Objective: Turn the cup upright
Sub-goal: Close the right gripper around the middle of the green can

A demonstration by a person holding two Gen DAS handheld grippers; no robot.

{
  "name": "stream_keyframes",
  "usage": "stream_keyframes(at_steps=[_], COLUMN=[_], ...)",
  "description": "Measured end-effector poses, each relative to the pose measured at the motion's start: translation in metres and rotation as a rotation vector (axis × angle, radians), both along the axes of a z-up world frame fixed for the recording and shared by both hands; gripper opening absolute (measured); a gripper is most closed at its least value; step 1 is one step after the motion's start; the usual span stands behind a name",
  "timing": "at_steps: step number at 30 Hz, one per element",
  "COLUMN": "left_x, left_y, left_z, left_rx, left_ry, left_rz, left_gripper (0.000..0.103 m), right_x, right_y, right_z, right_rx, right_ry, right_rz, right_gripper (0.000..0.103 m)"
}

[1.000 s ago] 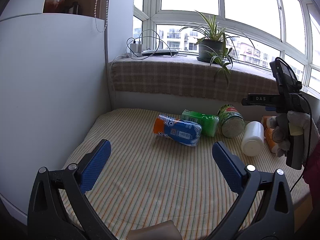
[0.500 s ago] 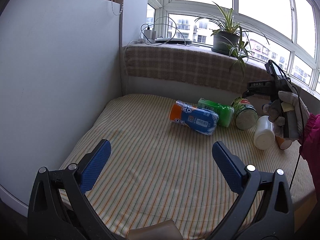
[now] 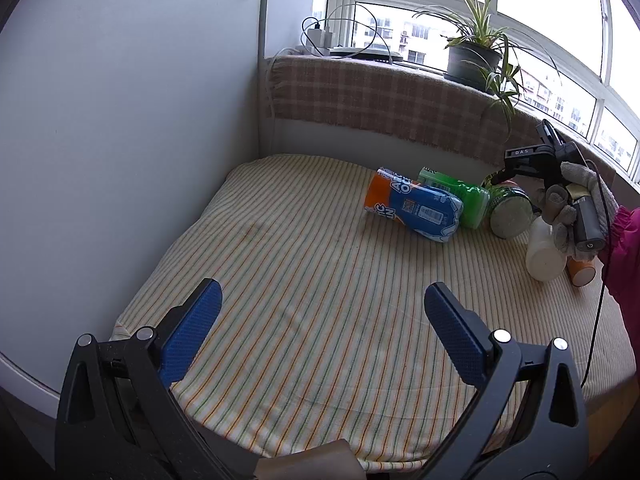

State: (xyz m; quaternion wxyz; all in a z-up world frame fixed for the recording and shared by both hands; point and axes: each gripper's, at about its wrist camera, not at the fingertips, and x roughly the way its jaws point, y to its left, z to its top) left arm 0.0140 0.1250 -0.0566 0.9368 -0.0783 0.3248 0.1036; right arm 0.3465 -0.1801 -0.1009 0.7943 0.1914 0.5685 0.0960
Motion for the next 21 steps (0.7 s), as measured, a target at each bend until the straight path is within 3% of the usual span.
stream_keyframes(at_steps=[10,21], left_x=[0.002,0.000], left_y=[-0.004,-0.012], left_z=[0.000,0.005], left_rx=[0.000,0.006], left_ry=[0.000,-0.020], left_rz=[-0.009,-0.025], left_gripper=[0.103,0.103], right_x=[-0.010,-0.041], right_y=[-0.006,-0.036], right_z=[0.010,0.059], right_rx=[0.030,0.087], right_ry=[-0.042,-0.176], right_rz=[-0.016,0.019], right_gripper=[0.080,0.080])
